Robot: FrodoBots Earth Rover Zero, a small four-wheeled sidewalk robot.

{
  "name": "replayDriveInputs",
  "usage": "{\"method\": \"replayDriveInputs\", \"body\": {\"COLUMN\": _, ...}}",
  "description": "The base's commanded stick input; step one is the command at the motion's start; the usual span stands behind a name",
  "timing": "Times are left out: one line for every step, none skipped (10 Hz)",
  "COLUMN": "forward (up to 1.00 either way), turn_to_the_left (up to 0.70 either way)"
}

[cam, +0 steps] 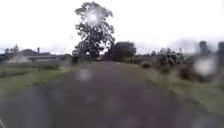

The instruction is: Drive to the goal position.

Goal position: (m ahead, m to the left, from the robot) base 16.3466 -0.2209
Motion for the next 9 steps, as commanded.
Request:
{"method": "replayDriveInputs", "body": {"forward": 1.0, "turn_to_the_left": 0.0}}
{"method": "replayDriveInputs", "body": {"forward": 1.0, "turn_to_the_left": 0.0}}
{"method": "replayDriveInputs", "body": {"forward": 1.0, "turn_to_the_left": 0.0}}
{"method": "replayDriveInputs", "body": {"forward": 1.0, "turn_to_the_left": 0.0}}
{"method": "replayDriveInputs", "body": {"forward": 1.0, "turn_to_the_left": 0.0}}
{"method": "replayDriveInputs", "body": {"forward": 1.0, "turn_to_the_left": 0.0}}
{"method": "replayDriveInputs", "body": {"forward": 1.0, "turn_to_the_left": 0.0}}
{"method": "replayDriveInputs", "body": {"forward": 1.0, "turn_to_the_left": 0.0}}
{"method": "replayDriveInputs", "body": {"forward": 1.0, "turn_to_the_left": 0.0}}
